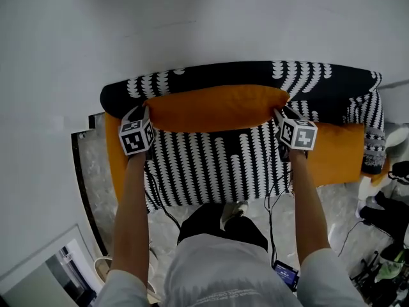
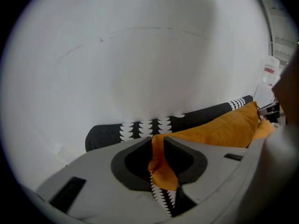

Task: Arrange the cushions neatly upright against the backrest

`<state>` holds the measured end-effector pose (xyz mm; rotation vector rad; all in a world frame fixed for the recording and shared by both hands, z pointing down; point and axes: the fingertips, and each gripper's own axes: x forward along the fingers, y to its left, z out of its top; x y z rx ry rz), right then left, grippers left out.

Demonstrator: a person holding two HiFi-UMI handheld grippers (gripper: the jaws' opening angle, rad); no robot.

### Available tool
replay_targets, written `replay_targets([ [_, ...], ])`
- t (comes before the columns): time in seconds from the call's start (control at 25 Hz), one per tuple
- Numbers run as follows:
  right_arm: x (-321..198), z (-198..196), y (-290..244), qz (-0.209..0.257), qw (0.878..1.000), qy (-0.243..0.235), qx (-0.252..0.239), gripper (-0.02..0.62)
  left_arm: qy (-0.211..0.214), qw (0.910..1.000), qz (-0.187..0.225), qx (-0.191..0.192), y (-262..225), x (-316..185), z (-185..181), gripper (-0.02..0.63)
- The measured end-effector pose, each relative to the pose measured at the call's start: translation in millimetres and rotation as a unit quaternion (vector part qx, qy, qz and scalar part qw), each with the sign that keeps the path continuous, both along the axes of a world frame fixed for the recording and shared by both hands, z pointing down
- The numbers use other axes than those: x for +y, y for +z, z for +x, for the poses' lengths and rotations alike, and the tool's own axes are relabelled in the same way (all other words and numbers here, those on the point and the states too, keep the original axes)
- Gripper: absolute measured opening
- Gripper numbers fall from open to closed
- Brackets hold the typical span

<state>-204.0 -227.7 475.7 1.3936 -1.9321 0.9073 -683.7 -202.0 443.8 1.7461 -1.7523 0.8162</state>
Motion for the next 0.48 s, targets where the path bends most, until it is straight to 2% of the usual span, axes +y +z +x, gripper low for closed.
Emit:
replay_targets([
  [0.28,-13.6,-3.2,1.8,-0.003,1.000,0.007,-0.002,0.153,-0.004,0.9993,0.033,0.019,-18.4,-5.7,3.8,0.143],
  [0.48,-13.4,-3.2,-0.2,-0.007,1.000,0.001,0.004,0.153,0.011,0.9991,0.040,0.008,-26.4,6.5,9.4,0.150],
])
